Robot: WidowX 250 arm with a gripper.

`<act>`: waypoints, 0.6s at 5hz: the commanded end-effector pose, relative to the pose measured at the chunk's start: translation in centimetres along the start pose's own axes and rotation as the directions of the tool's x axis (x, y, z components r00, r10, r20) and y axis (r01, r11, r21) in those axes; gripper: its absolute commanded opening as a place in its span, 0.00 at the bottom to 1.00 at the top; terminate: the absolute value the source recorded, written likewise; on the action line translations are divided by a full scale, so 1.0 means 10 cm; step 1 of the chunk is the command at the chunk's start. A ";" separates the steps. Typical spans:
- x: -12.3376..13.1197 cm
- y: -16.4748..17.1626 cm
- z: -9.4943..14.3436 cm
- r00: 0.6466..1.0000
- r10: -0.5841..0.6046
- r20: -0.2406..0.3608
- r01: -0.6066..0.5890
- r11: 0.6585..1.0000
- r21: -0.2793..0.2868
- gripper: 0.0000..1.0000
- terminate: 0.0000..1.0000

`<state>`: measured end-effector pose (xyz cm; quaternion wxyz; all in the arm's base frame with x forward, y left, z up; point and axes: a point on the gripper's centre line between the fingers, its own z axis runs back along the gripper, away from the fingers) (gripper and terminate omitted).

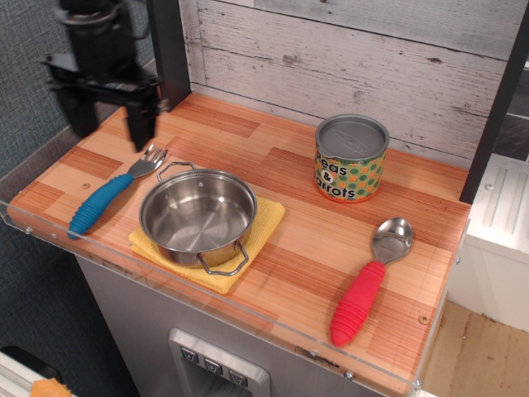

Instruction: PICK UP THE SPOON AND PUT ANOTHER SIDE OF THE TABLE

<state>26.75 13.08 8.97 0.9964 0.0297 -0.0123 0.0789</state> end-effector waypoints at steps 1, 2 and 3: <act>0.35 -0.06 0.25 0.985 0.141 0.097 -0.144 0.989 0.021 1.00 0.00; 0.49 -0.05 0.24 0.978 0.182 0.105 -0.180 0.983 -0.028 1.00 0.00; 0.66 -0.09 0.22 0.975 0.190 0.117 -0.186 0.982 -0.044 1.00 1.00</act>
